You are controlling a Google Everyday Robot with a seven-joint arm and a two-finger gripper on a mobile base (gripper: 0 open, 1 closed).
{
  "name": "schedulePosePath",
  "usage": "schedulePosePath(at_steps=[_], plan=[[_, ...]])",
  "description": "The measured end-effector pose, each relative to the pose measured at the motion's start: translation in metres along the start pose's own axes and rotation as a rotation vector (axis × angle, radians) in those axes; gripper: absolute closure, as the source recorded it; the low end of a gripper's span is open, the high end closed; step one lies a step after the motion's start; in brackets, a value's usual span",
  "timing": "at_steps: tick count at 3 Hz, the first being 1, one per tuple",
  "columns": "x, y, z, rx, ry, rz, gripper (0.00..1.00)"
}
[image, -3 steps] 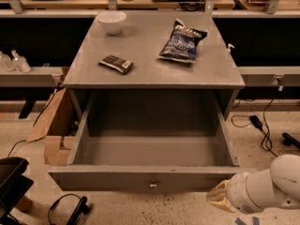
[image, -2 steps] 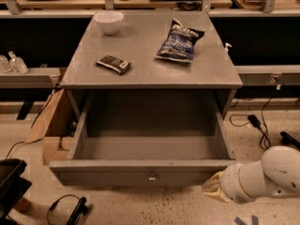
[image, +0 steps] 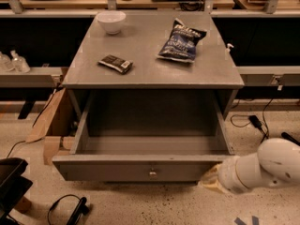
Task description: Close top drawer
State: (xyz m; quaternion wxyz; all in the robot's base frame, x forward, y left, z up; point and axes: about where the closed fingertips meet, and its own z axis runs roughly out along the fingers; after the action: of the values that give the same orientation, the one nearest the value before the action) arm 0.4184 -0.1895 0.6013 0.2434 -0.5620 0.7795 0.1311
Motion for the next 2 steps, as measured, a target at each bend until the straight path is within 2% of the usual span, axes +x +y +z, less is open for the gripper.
schedulePosePath(at_steps=[1, 2], plan=[[-0.001, -0.001, 0.0, 0.002, -0.001, -0.003, 1.0], [-0.017, -0.023, 0.005, 0.018, -0.005, -0.026, 1.0]])
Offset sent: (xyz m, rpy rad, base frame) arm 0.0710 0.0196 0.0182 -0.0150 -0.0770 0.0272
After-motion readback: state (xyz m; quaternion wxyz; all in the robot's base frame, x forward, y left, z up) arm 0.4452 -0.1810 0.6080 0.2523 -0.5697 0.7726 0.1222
